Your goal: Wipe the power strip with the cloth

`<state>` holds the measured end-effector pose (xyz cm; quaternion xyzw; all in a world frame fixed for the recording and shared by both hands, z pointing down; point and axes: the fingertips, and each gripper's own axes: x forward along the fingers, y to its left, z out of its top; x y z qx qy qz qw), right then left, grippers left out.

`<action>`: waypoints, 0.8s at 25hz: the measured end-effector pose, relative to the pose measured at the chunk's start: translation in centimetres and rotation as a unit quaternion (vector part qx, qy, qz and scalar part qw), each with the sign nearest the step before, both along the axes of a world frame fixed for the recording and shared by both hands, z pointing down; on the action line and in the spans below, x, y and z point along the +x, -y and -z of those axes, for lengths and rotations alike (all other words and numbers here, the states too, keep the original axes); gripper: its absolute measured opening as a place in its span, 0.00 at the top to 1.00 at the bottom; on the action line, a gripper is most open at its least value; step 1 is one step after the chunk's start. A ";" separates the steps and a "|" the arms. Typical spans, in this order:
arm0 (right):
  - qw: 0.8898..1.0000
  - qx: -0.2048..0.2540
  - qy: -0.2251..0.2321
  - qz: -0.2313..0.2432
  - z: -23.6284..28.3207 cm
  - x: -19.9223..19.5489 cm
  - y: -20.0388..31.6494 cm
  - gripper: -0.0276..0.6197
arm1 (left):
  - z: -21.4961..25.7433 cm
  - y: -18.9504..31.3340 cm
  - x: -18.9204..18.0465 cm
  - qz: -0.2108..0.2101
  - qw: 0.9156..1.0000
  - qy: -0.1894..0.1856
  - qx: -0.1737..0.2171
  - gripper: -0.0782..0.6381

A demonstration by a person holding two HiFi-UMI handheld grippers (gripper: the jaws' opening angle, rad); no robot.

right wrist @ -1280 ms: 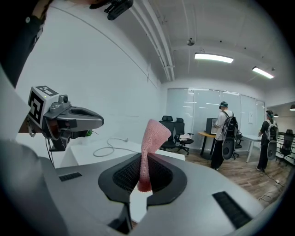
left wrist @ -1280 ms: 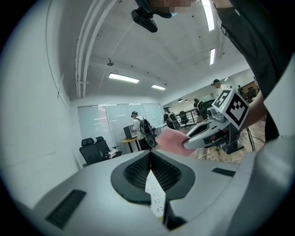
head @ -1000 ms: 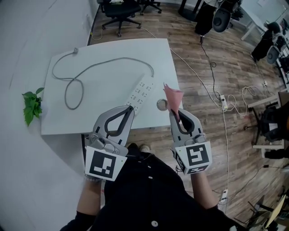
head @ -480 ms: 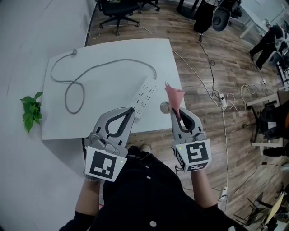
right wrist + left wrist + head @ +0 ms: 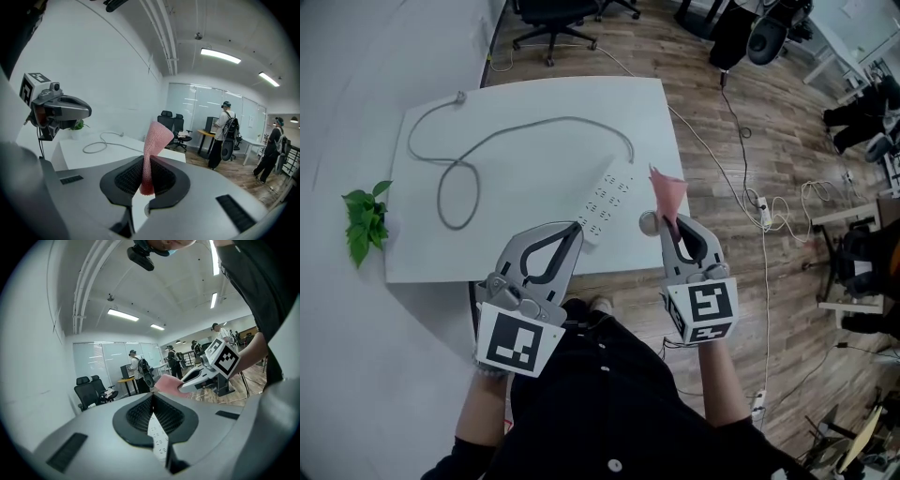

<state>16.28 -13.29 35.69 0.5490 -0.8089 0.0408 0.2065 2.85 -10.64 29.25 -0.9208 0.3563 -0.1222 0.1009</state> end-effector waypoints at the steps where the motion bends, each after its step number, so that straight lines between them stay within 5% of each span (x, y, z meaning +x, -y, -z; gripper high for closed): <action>1: 1.000 -0.002 -0.002 -0.001 -0.2 0.1 0.3 0.88 | 0.0 0.0 -0.1 0.002 1.000 -0.001 0.000 0.87; 20: 0.996 -0.072 -0.052 0.017 -7.7 1.3 6.6 0.88 | -1.0 0.1 -3.0 0.049 0.999 0.005 -0.015 0.87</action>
